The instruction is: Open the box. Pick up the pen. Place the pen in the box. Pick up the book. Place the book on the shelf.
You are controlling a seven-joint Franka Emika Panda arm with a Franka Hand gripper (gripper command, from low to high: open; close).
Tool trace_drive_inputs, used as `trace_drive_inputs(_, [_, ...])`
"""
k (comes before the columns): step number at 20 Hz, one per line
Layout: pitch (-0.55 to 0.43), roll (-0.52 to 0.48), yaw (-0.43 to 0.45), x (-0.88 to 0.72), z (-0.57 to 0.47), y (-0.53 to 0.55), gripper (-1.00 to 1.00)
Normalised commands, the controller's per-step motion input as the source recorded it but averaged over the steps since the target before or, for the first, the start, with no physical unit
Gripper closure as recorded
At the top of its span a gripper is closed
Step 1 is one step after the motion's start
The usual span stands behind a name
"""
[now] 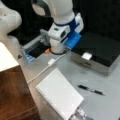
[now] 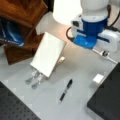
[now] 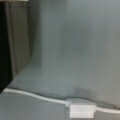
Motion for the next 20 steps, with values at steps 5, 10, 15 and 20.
trace_drive_inputs(5, [-0.01, 0.442, -0.043, 0.29, -0.13, 0.21, -1.0])
trace_drive_inputs(10, [-0.018, 0.398, 0.009, 0.16, -0.1, 0.21, -1.0])
trace_drive_inputs(15, [-0.012, 0.402, 0.06, 0.07, 0.0, 0.11, -1.0])
trace_drive_inputs(20, [-0.003, 0.399, 0.045, 0.11, -0.14, -0.05, -1.0])
